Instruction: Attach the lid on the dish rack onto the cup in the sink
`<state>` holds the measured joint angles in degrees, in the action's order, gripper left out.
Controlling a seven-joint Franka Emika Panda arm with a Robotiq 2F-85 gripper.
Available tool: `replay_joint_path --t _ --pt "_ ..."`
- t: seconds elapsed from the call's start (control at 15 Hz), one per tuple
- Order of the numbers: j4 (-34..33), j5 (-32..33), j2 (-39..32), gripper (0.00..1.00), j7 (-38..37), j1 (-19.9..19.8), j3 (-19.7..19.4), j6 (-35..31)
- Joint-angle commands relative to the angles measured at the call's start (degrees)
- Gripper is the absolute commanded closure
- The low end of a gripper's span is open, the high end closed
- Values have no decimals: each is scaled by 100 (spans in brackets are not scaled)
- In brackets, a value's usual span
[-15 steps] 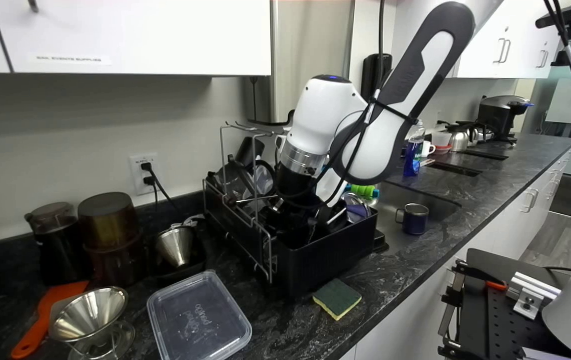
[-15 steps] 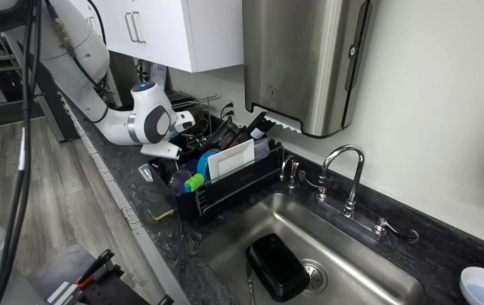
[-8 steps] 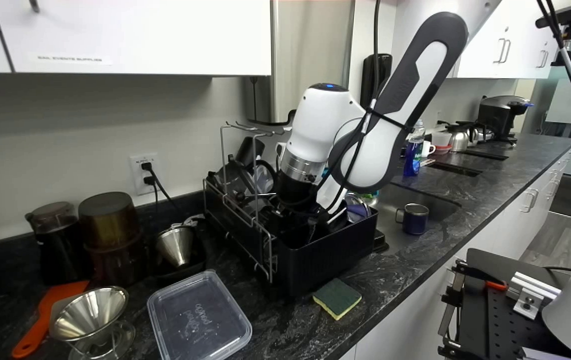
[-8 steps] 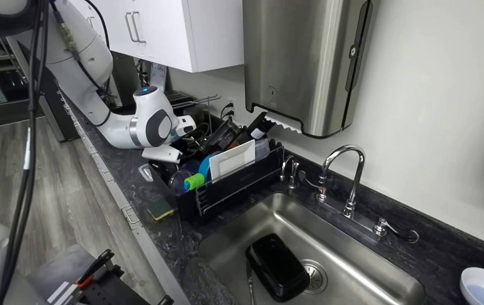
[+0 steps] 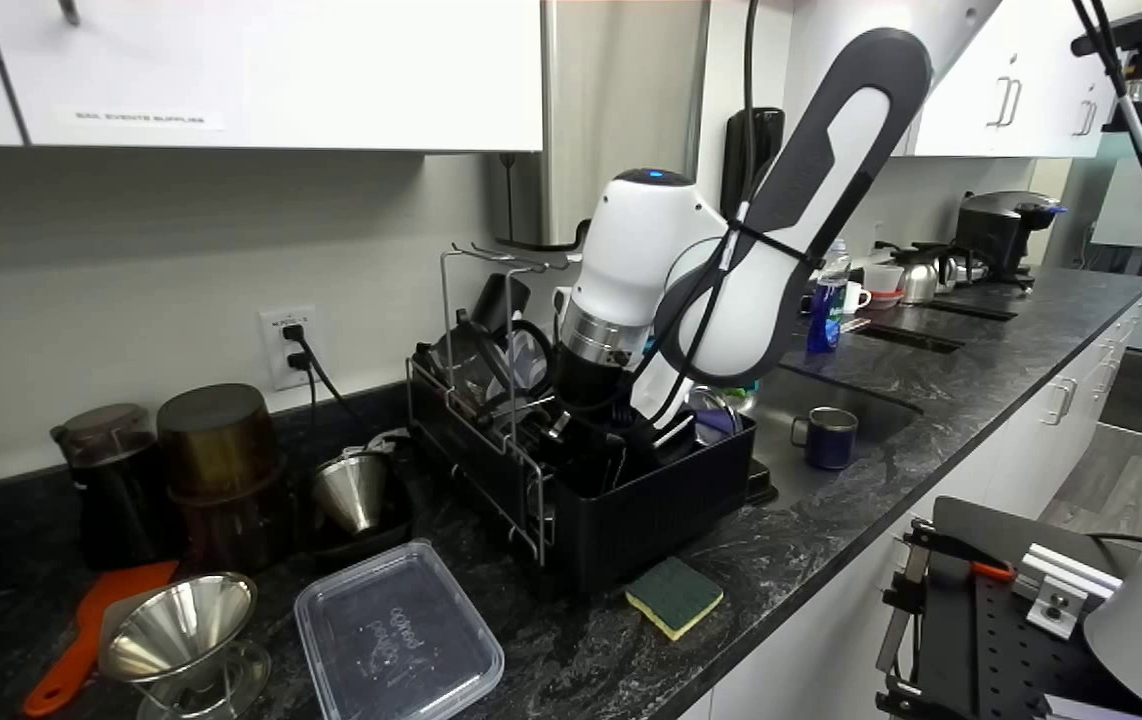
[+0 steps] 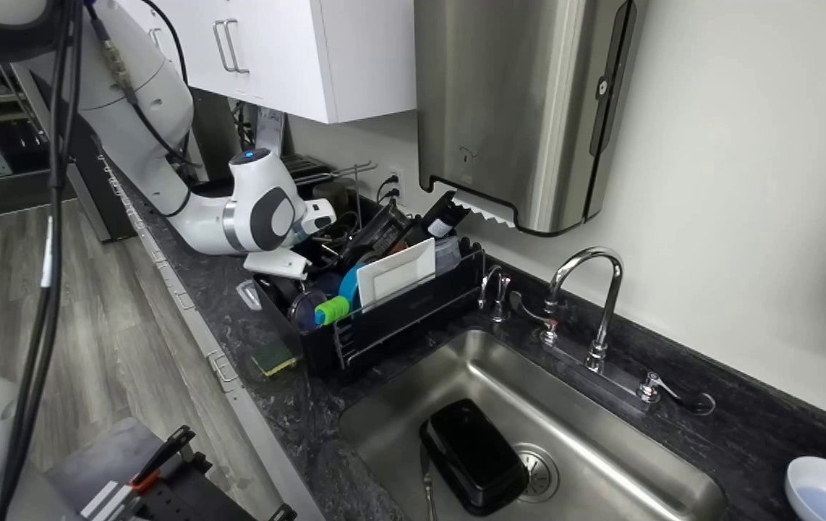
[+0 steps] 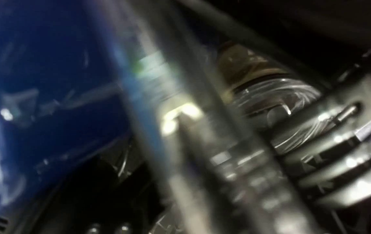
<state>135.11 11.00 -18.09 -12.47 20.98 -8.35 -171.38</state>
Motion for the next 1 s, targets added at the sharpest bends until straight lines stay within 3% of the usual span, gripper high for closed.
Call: replay_joint_path --t 0.0,0.07,0.2,0.67,0.87,0.93 --pt "-56 118 -75 88 -123 126 -190 193" --pt "-60 195 -79 96 -161 22 -119 243" --pt "-79 186 -76 100 -167 14 -125 251" --pt "-48 186 22 98 -200 36 -115 304" --pt "15 248 374 98 -441 366 -407 651" --pt "40 488 552 98 -625 285 -345 834"
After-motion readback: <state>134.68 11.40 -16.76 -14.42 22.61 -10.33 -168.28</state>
